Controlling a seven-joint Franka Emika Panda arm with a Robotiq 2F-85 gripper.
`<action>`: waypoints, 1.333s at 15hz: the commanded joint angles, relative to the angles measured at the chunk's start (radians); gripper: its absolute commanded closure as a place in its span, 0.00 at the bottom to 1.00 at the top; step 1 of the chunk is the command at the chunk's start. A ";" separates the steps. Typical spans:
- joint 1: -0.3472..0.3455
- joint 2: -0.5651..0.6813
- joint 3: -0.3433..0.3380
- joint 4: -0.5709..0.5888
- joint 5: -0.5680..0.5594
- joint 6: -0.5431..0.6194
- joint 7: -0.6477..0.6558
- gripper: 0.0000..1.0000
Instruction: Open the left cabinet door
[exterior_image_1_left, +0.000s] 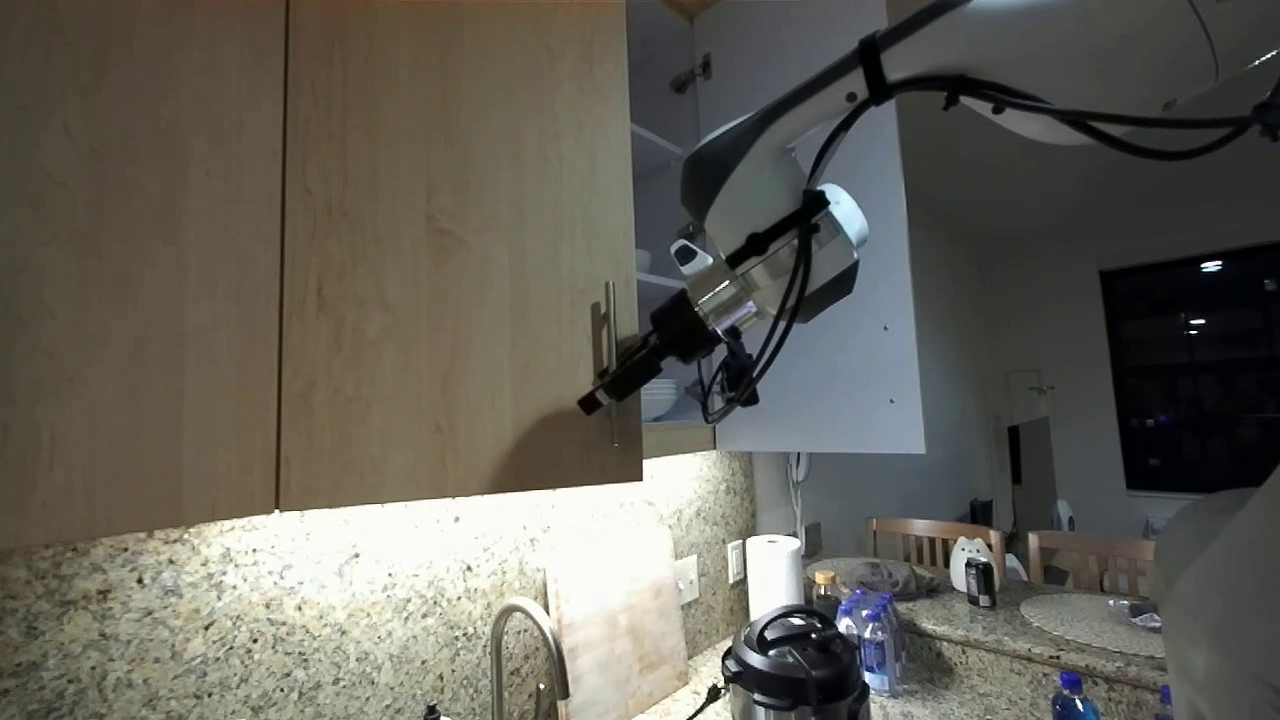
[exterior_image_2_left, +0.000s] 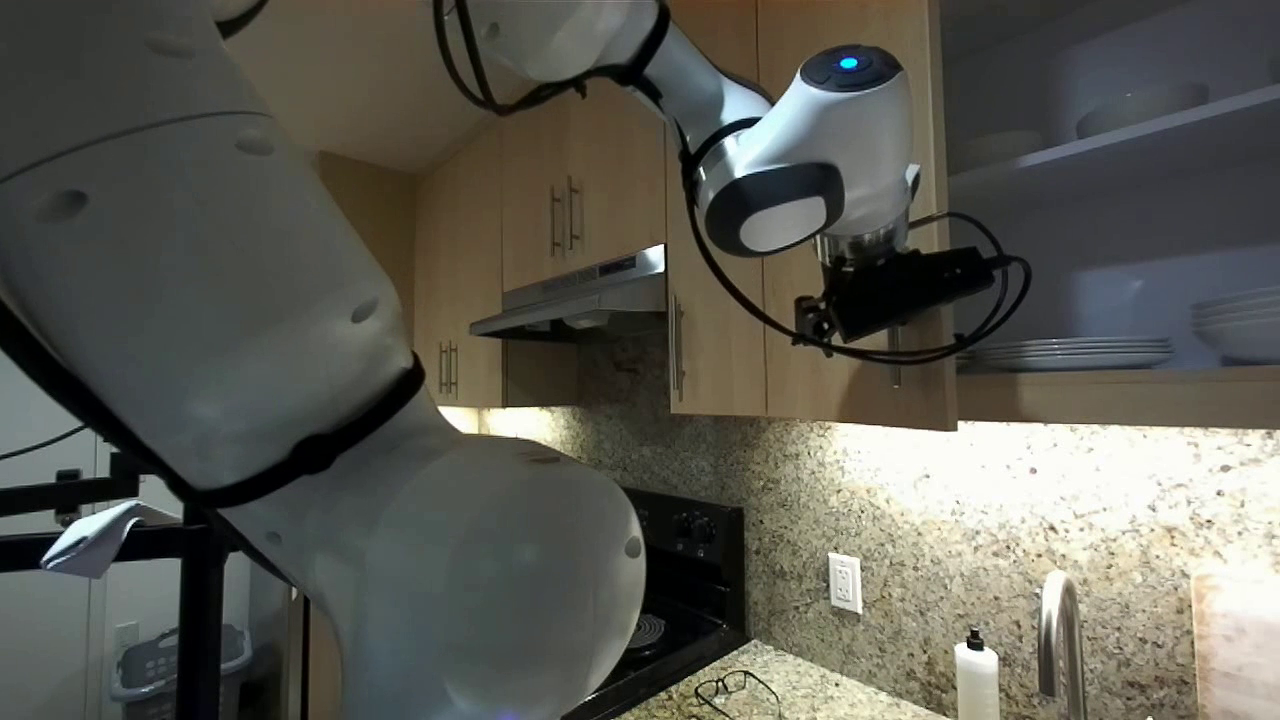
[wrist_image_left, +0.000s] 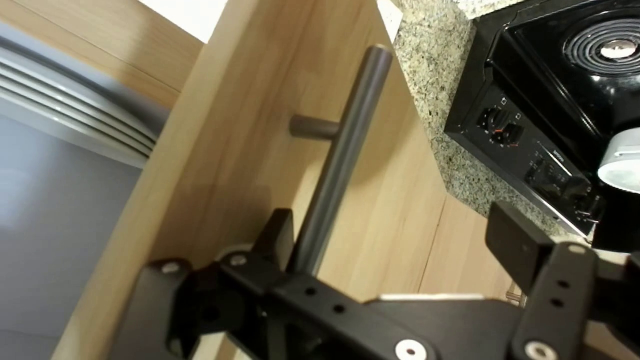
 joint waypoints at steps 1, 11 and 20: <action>0.052 -0.047 0.060 -0.112 0.064 0.037 0.016 0.00; 0.139 -0.057 0.151 -0.165 0.264 0.263 0.015 0.00; 0.238 -0.068 0.211 -0.187 0.430 0.438 0.014 0.00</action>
